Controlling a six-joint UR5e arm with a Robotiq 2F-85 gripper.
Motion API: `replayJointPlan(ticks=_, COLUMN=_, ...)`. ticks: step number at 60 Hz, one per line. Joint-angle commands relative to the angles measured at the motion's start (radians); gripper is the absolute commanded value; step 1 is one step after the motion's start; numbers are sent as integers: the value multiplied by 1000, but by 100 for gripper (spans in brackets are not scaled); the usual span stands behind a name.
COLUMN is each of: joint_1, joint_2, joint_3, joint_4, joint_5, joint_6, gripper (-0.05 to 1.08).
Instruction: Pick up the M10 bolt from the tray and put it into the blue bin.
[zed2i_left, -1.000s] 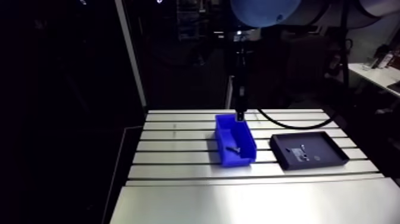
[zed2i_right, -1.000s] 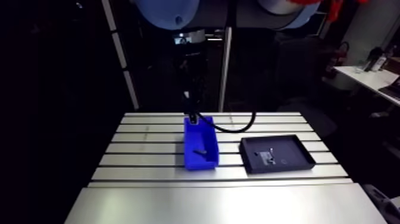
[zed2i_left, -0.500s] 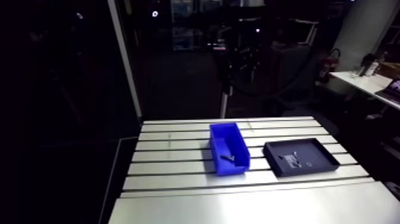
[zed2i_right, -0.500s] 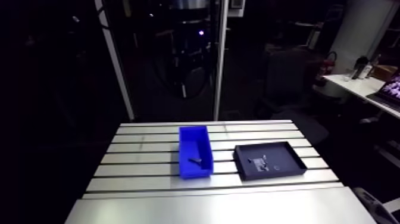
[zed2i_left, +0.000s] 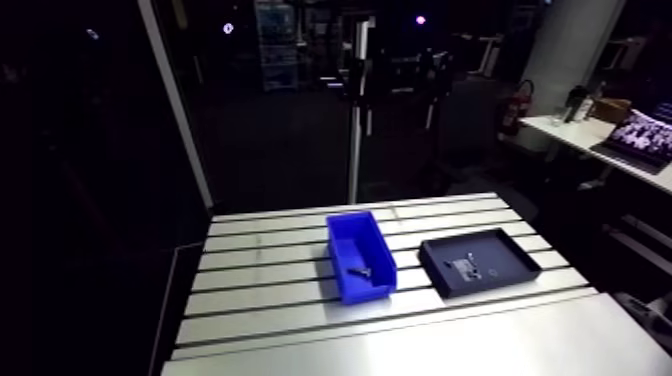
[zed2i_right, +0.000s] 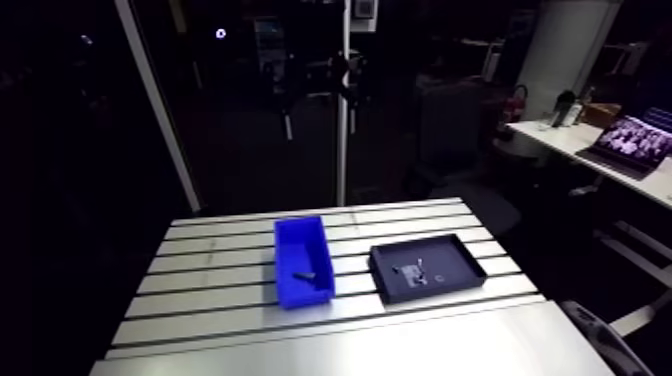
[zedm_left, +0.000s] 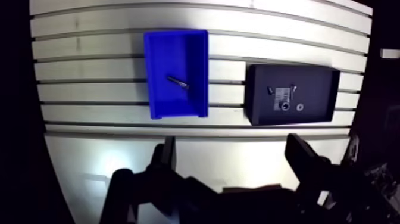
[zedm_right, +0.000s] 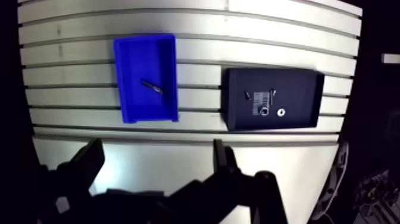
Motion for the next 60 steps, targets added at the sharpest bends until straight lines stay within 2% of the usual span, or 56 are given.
replayJointPlan(ticks=1, joint_1=-7, joint_2=-5, joint_3=-34, joint_4=61, joint_5=14, joint_6=73, gripper=1)
replayJointPlan(ticks=25, joint_1=-7, joint_2=-28, joint_3=-74, joint_4=106, joint_5=5, joint_6=90, gripper=1)
replayJointPlan(ticks=35, joint_1=-11, joint_2=-35, joint_3=-96, joint_4=131, joint_5=5, joint_6=88, gripper=1)
replayJointPlan(ticks=60, joint_1=-40, joint_2=-45, joint_3=-97, joint_4=129, joint_5=6, joint_6=81, gripper=1)
